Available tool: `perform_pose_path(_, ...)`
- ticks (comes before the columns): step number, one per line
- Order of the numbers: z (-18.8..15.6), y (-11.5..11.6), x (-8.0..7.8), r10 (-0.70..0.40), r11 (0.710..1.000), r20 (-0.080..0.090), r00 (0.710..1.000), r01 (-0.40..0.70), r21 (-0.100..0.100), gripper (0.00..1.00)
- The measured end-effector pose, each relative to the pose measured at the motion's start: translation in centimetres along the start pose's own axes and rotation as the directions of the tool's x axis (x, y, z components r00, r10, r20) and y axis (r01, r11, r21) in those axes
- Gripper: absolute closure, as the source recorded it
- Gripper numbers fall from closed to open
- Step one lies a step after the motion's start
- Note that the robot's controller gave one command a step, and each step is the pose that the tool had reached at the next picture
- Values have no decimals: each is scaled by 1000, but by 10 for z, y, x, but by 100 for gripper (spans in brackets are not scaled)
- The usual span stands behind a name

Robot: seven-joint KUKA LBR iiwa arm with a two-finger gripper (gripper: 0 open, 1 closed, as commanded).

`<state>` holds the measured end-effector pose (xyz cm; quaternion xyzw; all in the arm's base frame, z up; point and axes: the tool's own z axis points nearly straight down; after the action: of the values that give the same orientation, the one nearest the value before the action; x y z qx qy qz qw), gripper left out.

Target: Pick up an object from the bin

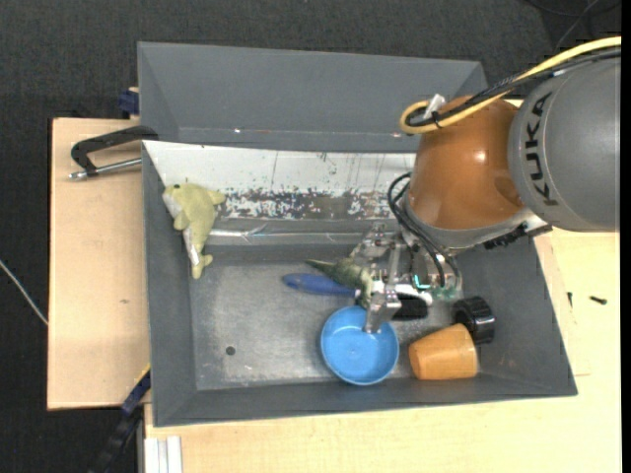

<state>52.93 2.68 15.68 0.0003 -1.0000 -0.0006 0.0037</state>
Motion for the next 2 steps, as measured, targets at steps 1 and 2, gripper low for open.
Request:
perform_pose_path(1, 74, 14, -24, 96, 995, 14, 995, -96, -2, 0)
perform_pose_path(2, 72, 16, -25, 95, 996, 13, 995, -94, -5, 100)
